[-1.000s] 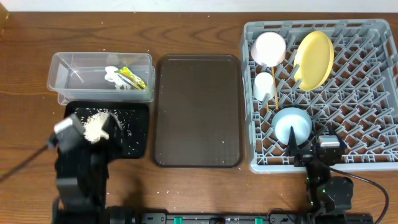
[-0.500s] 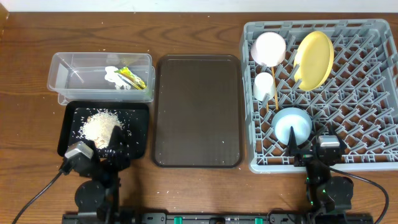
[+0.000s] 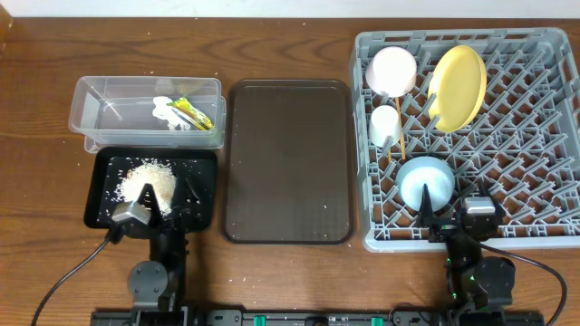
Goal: Sort waste into correct bins and load items into the dishwasher rack
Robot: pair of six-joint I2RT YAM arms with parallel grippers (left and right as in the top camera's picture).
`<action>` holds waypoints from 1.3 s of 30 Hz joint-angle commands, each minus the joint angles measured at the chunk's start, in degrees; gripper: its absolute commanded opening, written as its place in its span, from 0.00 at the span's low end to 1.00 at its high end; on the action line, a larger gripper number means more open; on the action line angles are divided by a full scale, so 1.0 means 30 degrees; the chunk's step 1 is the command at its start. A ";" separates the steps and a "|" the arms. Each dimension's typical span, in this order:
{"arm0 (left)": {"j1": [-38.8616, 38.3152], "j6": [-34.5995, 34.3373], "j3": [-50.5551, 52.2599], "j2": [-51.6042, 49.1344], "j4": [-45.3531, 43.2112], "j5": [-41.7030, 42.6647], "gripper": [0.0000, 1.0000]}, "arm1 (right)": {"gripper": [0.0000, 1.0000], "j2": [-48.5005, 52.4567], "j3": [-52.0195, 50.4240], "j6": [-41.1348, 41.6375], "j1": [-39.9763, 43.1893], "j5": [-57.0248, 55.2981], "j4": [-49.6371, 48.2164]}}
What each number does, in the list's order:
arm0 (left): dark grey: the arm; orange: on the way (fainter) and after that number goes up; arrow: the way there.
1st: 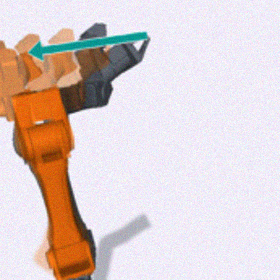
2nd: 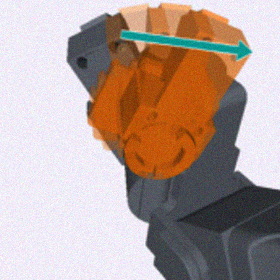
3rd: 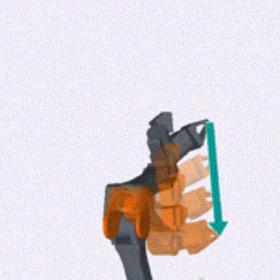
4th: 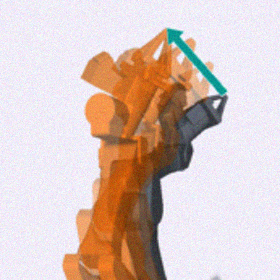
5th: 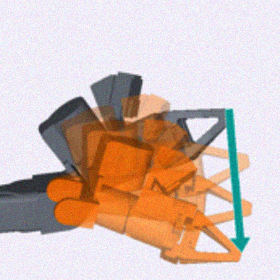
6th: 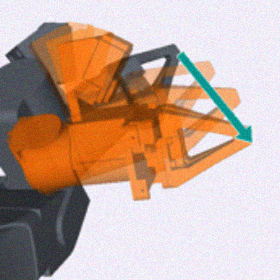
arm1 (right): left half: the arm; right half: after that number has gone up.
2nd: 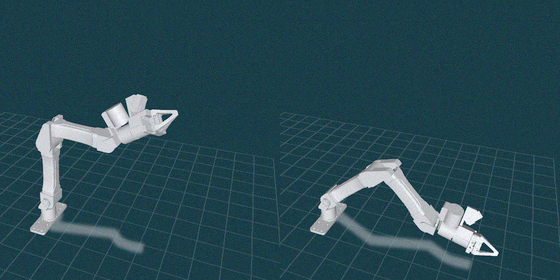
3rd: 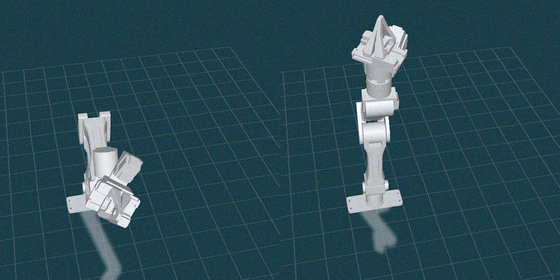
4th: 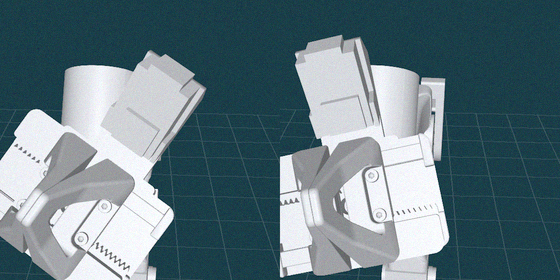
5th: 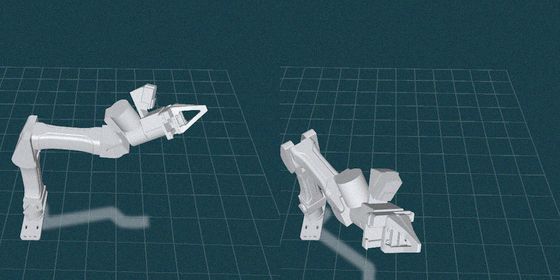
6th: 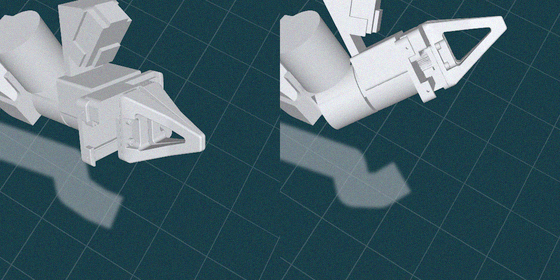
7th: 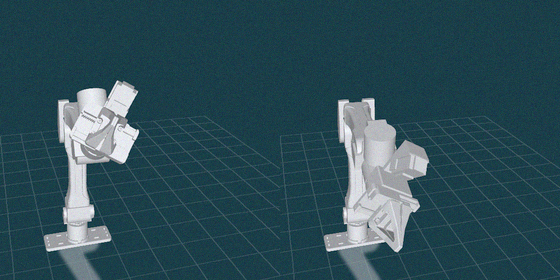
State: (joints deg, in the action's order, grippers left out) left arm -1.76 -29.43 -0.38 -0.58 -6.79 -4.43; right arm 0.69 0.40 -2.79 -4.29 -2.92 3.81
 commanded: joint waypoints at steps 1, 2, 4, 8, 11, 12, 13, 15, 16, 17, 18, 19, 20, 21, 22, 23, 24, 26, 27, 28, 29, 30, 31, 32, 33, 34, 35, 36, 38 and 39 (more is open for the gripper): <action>-0.0255 0.1282 0.0051 0.0160 0.0525 0.0182 0.95 | 0.99 -0.0131 -0.0036 -0.0233 0.0189 0.0066 0.0073; -0.0284 0.1647 0.0051 0.0160 0.0845 0.0189 0.94 | 0.99 -0.0131 -0.0036 -0.0233 0.0189 0.0066 0.0073; -0.0284 0.2368 0.0051 0.0160 0.1464 0.0197 0.94 | 0.99 -0.0131 -0.0036 -0.0233 0.0189 0.0066 0.0073; -0.0284 0.4568 0.0051 0.0160 0.2521 0.0532 0.94 | 0.99 -0.0131 -0.0036 -0.0240 0.0189 0.0066 0.0073; -0.0284 0.7206 0.0051 0.0160 0.2776 0.0845 0.94 | 0.99 -0.0131 -0.0036 -0.0233 0.0189 0.0066 0.0073; -0.0284 0.7876 0.0051 0.0160 0.2776 0.0845 0.94 | 0.99 -0.0131 -0.0036 -0.0233 0.0189 0.0066 0.0073; -0.0284 0.8480 0.0051 0.0160 0.2776 0.0845 0.94 | 0.99 -0.0131 -0.0036 -0.0233 0.0189 0.0066 0.0073; -0.0284 0.9238 0.0051 0.0160 0.2761 0.0845 0.94 | 0.99 -0.0131 -0.0036 -0.0233 0.0189 0.0066 0.0073; -0.0284 0.9486 0.0051 0.0160 0.2769 0.0852 0.94 | 0.99 -0.0131 -0.0036 -0.0233 0.0189 0.0066 0.0073; -0.0284 0.9602 0.0051 0.0160 0.2776 0.0874 0.94 | 0.99 -0.0131 -0.0036 -0.0233 0.0189 0.0066 0.0073; -0.0284 0.9653 0.0051 0.0160 0.2798 0.0911 0.94 | 0.99 -0.0131 -0.0036 -0.0233 0.0189 0.0066 0.0073; -0.0284 0.9668 0.0051 0.0160 0.2841 0.0911 0.94 | 0.99 -0.0131 -0.0036 -0.0233 0.0189 0.0066 0.0073; -0.0284 0.9690 0.0051 0.0160 0.2841 0.0911 0.94 | 0.99 -0.0131 -0.0036 -0.0233 0.0189 0.0066 0.0073; -0.0284 0.9770 0.0051 0.0160 0.2834 0.0918 0.94 | 0.99 -0.0131 -0.0036 -0.0233 0.0189 0.0066 0.0073; -0.0284 0.9850 0.0051 0.0160 0.2841 0.0933 0.94 | 0.99 -0.0131 -0.0036 -0.0233 0.0189 0.0066 0.0073; -0.0284 0.9879 0.0051 0.0160 0.2914 0.0918 0.94 | 0.99 -0.0131 -0.0036 -0.0233 0.0189 0.0066 0.0073; -0.0284 0.9879 0.0051 0.0160 0.3045 0.0925 0.94 | 0.99 -0.0131 -0.0036 -0.0240 0.0189 0.0066 0.0073; -0.0284 0.9799 0.0051 0.0160 0.3388 0.1166 0.94 | 0.99 -0.0131 -0.0036 -0.0240 0.0189 0.0066 0.0073; -0.0284 0.9806 0.0051 0.0160 0.3614 0.1268 0.95 | 0.99 -0.0131 -0.0036 -0.0233 0.0189 0.0066 0.0073; -0.0277 0.9806 0.0051 0.0160 0.3657 0.1268 0.94 | 0.99 -0.0131 -0.0036 -0.0240 0.0189 0.0066 0.0073; -0.0277 0.9806 0.0051 0.0160 0.3636 0.1268 0.94 | 0.99 -0.0131 -0.0036 -0.0233 0.0189 0.0066 0.0073; -0.0277 0.9806 0.0051 0.0160 0.3636 0.1260 0.95 | 0.99 -0.0131 -0.0036 -0.0233 0.0189 0.0066 0.0073; -0.0277 0.9806 0.0051 0.0160 0.3636 0.1260 0.94 | 0.99 -0.0131 -0.0036 -0.0240 0.0189 0.0066 0.0073; -0.0277 0.9806 0.0051 0.0160 0.3636 0.1260 0.95 | 0.99 -0.0131 -0.0036 -0.0240 0.0189 0.0066 0.0073; -0.0277 0.9806 0.0051 0.0160 0.3636 0.1260 0.94 | 0.99 -0.0131 -0.0036 -0.0233 0.0189 0.0066 0.0073; -0.0277 0.9806 0.0051 0.0160 0.3636 0.1268 0.94 | 0.99 -0.0131 -0.0036 -0.0233 0.0189 0.0066 0.0073; -0.0277 0.9806 0.0051 0.0160 0.3636 0.1268 0.94 | 0.99 -0.0131 -0.0036 -0.0240 0.0189 0.0066 0.0073; -0.0277 0.9806 0.0051 0.0153 0.3636 0.1260 0.94 | 0.99 -0.0131 -0.0036 -0.0240 0.0189 0.0066 0.0073; -0.0277 0.9806 0.0051 0.0153 0.3636 0.1268 0.94 | 0.99 -0.0131 -0.0036 -0.0240 0.0189 0.0066 0.0073; -0.0277 0.9806 0.0051 0.0131 0.3643 0.1268 0.95 | 0.99 -0.0131 -0.0036 -0.0233 0.0189 0.0066 0.0073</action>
State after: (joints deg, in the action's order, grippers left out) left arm -2.37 -1.17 -1.02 -0.58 1.39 -0.14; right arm 0.69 0.40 -2.79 -4.29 -2.94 3.81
